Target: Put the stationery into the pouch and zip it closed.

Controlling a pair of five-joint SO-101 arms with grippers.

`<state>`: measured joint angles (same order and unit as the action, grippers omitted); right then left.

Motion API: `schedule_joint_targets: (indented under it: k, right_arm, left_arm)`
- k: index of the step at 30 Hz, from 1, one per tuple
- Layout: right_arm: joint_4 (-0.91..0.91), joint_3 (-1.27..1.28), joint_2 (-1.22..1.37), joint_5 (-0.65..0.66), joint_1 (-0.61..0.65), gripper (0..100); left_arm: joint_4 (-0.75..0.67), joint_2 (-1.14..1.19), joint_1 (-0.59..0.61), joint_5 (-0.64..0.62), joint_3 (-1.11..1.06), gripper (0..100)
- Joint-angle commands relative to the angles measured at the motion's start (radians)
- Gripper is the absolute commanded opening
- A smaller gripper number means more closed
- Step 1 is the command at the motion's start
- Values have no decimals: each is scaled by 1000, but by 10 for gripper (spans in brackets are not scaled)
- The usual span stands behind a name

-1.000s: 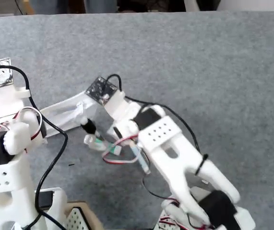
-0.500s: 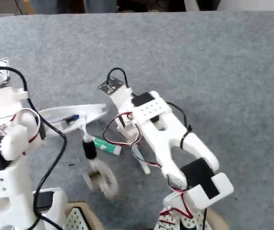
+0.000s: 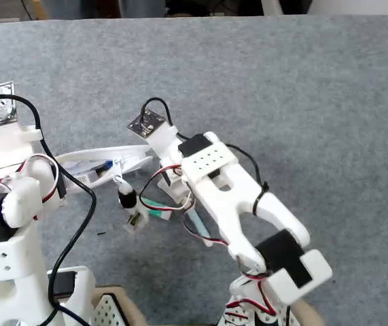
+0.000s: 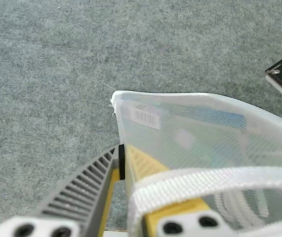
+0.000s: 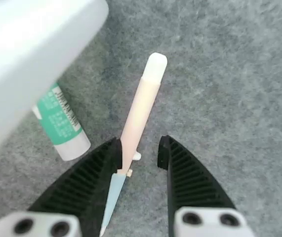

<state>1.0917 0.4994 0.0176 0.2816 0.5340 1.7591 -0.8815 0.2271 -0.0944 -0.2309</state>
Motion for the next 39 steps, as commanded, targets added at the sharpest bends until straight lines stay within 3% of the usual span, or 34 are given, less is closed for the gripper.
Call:
schedule_joint_targets:
  k: [1, 24, 29, 39]
  right_arm:
    - [-20, -50, 38, -9, 15, 141]
    - [-14, -177, 254, -103, 66, 135]
    - [-20, -179, 249, -95, 64, 11]
    - [-11, -180, 240, -94, 23, 12]
  left_arm:
    - [0, -12, 19, -5, 50, 29]
    - [0, -12, 22, -5, 50, 29]
    - [0, -12, 22, -5, 50, 29]
    - [0, -12, 21, -5, 50, 29]
